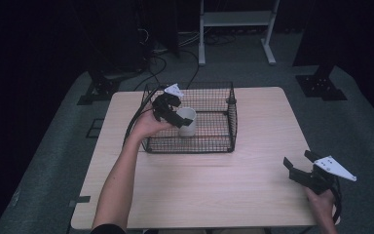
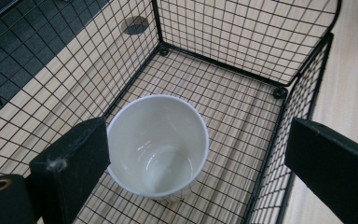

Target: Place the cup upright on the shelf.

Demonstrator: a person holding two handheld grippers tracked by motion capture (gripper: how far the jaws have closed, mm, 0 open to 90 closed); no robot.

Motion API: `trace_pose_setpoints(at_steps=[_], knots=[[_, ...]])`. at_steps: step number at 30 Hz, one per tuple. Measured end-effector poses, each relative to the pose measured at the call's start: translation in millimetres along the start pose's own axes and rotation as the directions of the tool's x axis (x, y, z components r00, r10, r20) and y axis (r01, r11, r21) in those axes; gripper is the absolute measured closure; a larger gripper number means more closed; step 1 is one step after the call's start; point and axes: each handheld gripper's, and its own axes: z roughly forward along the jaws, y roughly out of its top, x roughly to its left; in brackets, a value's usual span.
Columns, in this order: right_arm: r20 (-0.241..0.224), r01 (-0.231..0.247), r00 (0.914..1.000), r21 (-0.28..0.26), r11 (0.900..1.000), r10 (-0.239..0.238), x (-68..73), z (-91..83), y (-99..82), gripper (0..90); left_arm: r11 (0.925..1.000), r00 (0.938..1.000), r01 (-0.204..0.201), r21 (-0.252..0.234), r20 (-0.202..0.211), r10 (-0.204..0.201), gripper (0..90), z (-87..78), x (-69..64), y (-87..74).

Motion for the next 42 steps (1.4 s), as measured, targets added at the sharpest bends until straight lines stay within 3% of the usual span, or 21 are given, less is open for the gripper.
trace_pose_setpoints(at_steps=[21, 29, 42], knots=[[0.001, -0.002, 1.0, 0.0, 1.0, 0.002, -0.5, 0.0, 0.0, 13.0, 0.9997, 0.9998, -0.017, -0.02, 0.001, 0.017, 5.9, -17.8, -16.2, -2.4], [0.0, -0.004, 1.0, -0.001, 1.0, 0.004, -0.6, -0.2, -0.1, 13.0, 0.9983, 0.9988, -0.048, -0.033, 0.004, 0.048, 5.9, -23.9, -30.7, 0.2], [0.0, -0.003, 1.0, -0.003, 1.0, 0.003, -0.9, -0.2, -0.1, 13.0, 0.9968, 0.9984, -0.055, -0.058, 0.012, 0.056, 5.9, -28.6, -48.0, -11.0]])
